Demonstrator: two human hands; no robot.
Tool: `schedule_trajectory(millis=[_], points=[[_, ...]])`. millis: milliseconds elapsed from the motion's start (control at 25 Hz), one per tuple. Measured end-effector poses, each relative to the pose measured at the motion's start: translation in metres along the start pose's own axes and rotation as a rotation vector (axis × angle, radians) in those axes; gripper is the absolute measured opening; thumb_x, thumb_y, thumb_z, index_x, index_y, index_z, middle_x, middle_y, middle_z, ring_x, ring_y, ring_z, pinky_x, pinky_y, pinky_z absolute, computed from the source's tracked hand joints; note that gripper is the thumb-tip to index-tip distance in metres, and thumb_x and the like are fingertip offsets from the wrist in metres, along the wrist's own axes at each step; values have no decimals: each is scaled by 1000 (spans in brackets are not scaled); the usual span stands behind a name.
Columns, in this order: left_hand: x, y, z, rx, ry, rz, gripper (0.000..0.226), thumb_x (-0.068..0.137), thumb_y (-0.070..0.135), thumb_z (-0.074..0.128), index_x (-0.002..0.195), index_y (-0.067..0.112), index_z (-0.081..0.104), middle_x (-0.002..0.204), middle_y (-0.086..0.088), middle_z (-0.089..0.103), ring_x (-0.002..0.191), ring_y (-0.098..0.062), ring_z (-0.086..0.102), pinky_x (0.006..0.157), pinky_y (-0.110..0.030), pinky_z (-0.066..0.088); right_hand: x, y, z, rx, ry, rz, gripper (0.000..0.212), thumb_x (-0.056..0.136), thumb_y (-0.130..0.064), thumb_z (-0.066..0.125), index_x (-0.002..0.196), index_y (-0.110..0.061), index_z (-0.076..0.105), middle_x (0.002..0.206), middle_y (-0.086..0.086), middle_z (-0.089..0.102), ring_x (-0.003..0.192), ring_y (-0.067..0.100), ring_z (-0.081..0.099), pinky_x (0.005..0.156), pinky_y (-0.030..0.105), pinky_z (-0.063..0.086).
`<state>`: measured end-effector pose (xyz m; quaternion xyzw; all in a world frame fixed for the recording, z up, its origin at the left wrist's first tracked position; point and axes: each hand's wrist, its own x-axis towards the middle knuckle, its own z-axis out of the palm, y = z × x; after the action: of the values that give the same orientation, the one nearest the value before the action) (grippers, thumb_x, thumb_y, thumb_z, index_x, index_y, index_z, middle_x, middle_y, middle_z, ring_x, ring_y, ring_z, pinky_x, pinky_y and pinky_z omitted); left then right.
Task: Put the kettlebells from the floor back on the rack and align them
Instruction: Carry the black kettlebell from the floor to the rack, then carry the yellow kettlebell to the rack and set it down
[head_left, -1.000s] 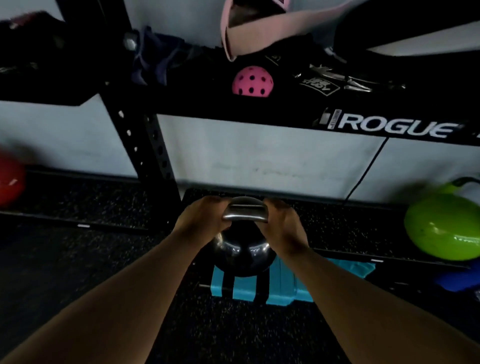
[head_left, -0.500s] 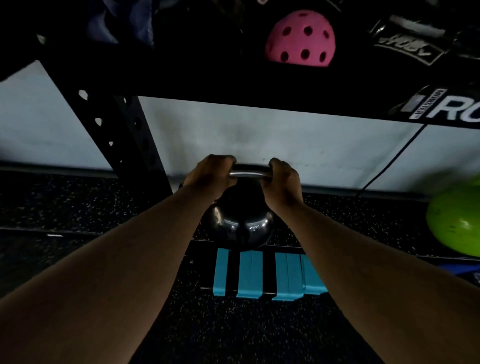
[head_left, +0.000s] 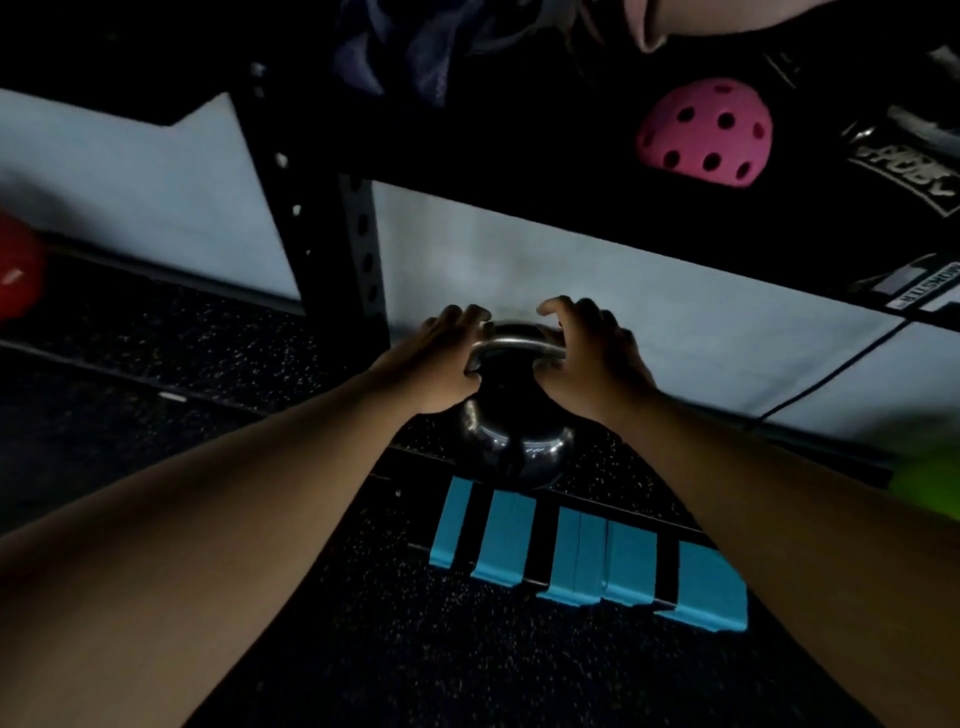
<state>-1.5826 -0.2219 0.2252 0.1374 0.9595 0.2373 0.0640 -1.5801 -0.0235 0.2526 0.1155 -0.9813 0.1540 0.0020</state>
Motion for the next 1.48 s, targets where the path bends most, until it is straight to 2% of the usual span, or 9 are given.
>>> schedule_trajectory(millis=[120, 320, 600, 720, 1040, 1200, 1280, 1360, 1480], points=[[-50, -23, -14, -1, 13, -131, 54, 84, 26, 65, 134, 22, 43, 135, -8, 51, 120, -28, 54, 95, -47, 49, -10, -38, -5, -91, 15, -209, 45, 86, -26, 60, 128, -16, 50, 125, 8, 53, 117, 33, 48, 102, 45, 37], [-194, -61, -23, 114, -86, -336, 36, 88, 32, 57, 123, 28, 57, 126, -2, 59, 110, -25, 59, 90, -42, 51, -61, -129, 23, -44, -160, -543, 30, 89, -22, 60, 117, -13, 62, 116, 10, 62, 109, 33, 57, 89, 42, 47], [-439, -103, 30, 32, -279, -718, 33, 88, 20, 50, 119, 28, 58, 131, -1, 55, 112, -26, 56, 88, -40, 49, -191, -239, 128, -61, -517, -742, 27, 96, -31, 48, 121, -22, 56, 120, 2, 58, 109, 26, 55, 92, 42, 45], [-579, -103, 66, -17, -369, -866, 34, 88, 16, 49, 119, 28, 57, 131, -1, 55, 113, -26, 56, 88, -40, 49, -293, -289, 188, -90, -695, -853, 25, 96, -30, 49, 119, -22, 55, 117, 2, 59, 109, 25, 56, 93, 42, 45], [-758, -117, 195, -53, -368, -932, 38, 87, 22, 54, 125, 27, 54, 136, -3, 52, 122, -27, 51, 95, -44, 46, -486, -316, 318, -84, -935, -751, 27, 90, -33, 57, 114, -20, 61, 113, 5, 64, 106, 29, 60, 90, 45, 49], [-769, -138, 286, 8, -363, -837, 65, 83, 25, 62, 143, 27, 35, 145, -4, 41, 130, -30, 42, 95, -46, 43, -541, -292, 399, -70, -1097, -661, 56, 81, -45, 70, 126, -15, 56, 125, 13, 55, 116, 33, 53, 95, 44, 47], [-772, -147, 325, 51, -377, -792, 54, 81, 28, 64, 132, 26, 47, 136, -5, 49, 124, -29, 46, 90, -45, 45, -557, -274, 431, -71, -1159, -655, 48, 76, -48, 75, 106, -12, 62, 109, 11, 59, 103, 30, 57, 80, 37, 48], [-775, -157, 352, 8, -362, -788, 37, 79, 32, 70, 112, 24, 57, 117, -5, 60, 110, -28, 55, 80, -41, 49, -570, -260, 453, -38, -1193, -605, 36, 76, -46, 77, 74, -16, 56, 75, 1, 56, 72, 20, 57, 54, 30, 38], [-779, -167, 366, -151, -366, -774, 33, 78, 35, 74, 104, 19, 62, 100, -3, 62, 96, -23, 58, 77, -37, 50, -581, -257, 464, 0, -1213, -533, 27, 77, -38, 74, 73, -16, 58, 68, 1, 57, 67, 23, 58, 49, 30, 35]])
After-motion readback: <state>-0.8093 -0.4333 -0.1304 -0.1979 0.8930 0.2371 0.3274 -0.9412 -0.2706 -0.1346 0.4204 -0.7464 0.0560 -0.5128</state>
